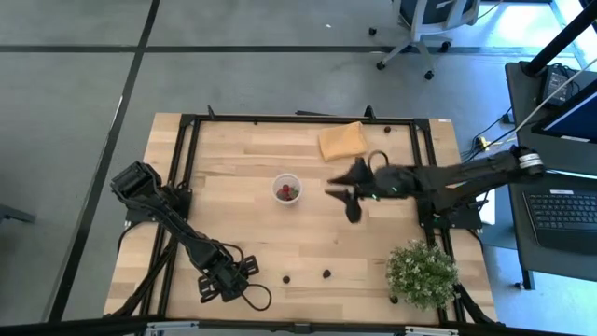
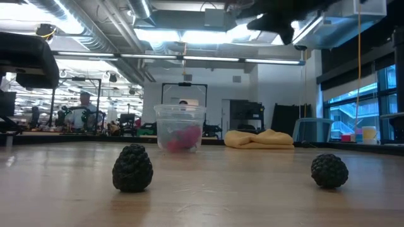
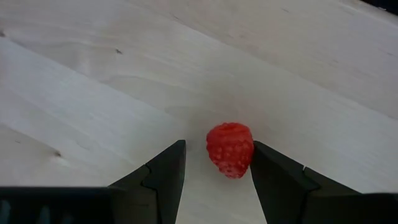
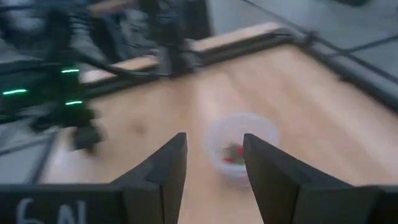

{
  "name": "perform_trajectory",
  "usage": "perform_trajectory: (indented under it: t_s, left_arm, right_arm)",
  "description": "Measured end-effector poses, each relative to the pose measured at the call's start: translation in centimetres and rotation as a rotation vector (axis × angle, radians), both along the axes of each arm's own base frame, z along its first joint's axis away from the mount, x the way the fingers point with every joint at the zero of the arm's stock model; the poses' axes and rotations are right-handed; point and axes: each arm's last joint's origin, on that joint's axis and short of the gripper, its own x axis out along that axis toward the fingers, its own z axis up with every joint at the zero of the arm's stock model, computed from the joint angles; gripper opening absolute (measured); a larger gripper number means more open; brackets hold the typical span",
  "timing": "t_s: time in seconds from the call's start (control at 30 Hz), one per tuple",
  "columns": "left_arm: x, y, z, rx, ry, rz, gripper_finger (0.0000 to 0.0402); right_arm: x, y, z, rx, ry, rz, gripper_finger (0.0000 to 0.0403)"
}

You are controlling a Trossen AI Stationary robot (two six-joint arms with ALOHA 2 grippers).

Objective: Pick and placing Produce into tupperware
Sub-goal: Put the red raspberry into the transparent container

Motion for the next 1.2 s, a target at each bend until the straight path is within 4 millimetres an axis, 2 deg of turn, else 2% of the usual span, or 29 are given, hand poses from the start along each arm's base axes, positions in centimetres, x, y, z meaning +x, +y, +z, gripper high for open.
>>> perform_trajectory:
  t_s: [0.13, 0.27, 0.43, 0.57, 0.7, 0.9, 1.2]
  left_arm:
    - [0.0, 0.0, 0.0, -0.001, 0.001, 0.002, 0.017]
    - [0.1, 0.1, 0.0, -0.002, 0.001, 0.006, 0.017]
    - [0.5, 0.5, -0.1, -0.013, 0.013, 0.024, 0.017]
    - [0.7, 0.7, -0.1, -0.024, 0.021, 0.06, 0.017]
    - [0.9, 0.9, -0.1, -0.044, 0.039, 0.102, 0.017]
    - [0.9, 0.8, -0.1, -0.055, 0.046, 0.1, 0.017]
    - [0.9, 0.8, -0.1, -0.067, 0.055, 0.095, 0.017]
  right_arm:
    - [-1.7, 2.6, -1.9, 0.09, -0.084, 0.093, 0.0161]
    - [-2.4, 4.9, -3.9, 0.157, -0.099, 0.174, 0.0161]
    - [-1.8, 7.0, -6.1, 0.184, -0.014, 0.221, 0.0161]
    - [-0.8, 8.5, -7.1, 0.067, 0.033, 0.285, 0.0161]
    - [0.2, 9.2, -8.4, 0.012, 0.084, 0.303, 0.0161]
    - [0.8, 9.4, -10.0, 0.022, 0.147, 0.288, 0.0161]
    - [0.8, 9.4, -10.2, 0.032, 0.156, 0.281, 0.0161]
